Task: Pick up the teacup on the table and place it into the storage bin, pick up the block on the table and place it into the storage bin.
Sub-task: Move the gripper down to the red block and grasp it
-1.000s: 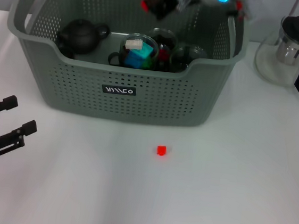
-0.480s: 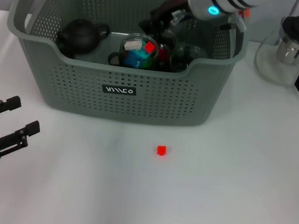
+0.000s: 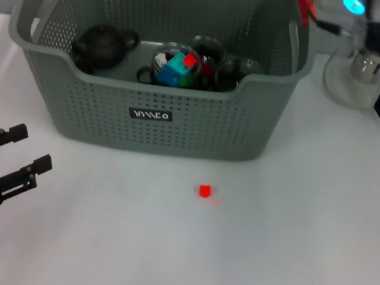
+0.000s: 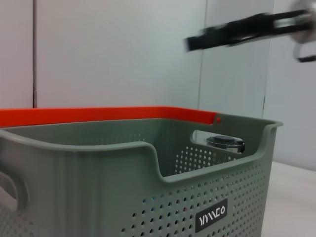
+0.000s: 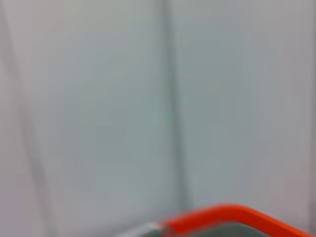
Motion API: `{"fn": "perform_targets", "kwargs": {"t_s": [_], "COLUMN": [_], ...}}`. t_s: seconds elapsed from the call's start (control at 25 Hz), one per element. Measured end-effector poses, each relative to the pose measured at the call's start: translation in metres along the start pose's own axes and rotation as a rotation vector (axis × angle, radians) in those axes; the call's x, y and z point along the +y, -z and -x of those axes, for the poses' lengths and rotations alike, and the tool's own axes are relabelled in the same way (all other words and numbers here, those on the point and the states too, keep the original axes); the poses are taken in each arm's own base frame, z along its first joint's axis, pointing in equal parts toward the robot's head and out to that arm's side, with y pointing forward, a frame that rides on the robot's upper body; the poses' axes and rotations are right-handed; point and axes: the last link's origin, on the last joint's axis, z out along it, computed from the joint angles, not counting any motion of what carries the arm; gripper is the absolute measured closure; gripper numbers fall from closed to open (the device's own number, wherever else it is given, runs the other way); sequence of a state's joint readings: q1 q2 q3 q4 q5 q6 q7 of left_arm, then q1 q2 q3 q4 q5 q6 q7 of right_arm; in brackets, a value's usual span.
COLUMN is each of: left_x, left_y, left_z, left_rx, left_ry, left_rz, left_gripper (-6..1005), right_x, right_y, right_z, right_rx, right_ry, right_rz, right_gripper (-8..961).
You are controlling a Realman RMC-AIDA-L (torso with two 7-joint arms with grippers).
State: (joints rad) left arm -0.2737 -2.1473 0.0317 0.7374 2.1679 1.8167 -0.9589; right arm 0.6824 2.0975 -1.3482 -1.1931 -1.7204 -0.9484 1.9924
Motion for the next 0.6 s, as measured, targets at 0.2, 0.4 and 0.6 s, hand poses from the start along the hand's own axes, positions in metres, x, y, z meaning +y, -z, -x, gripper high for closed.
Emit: {"fn": "perform_targets", "kwargs": {"t_s": [0.2, 0.4, 0.6], "left_x": [-0.002, -0.003, -0.003], "left_y": [-0.004, -0.005, -0.006], "left_z": [0.001, 0.000, 0.000], "left_rx": [-0.003, -0.008, -0.007], "left_ry": [0.001, -0.001, 0.000], "left_rz": [-0.001, -0.001, 0.002], "left_gripper": [297, 297, 296], "right_x": [0.014, 0.035, 0.040], "right_y": [0.055, 0.098, 0.111], "right_z": [-0.042, -0.075, -0.092], "right_rx": [-0.134, -0.094, 0.221], "right_ry": [-0.043, -0.028, -0.018], "right_rz": [0.178, 0.363, 0.389], "right_gripper": [96, 73, 76]}}
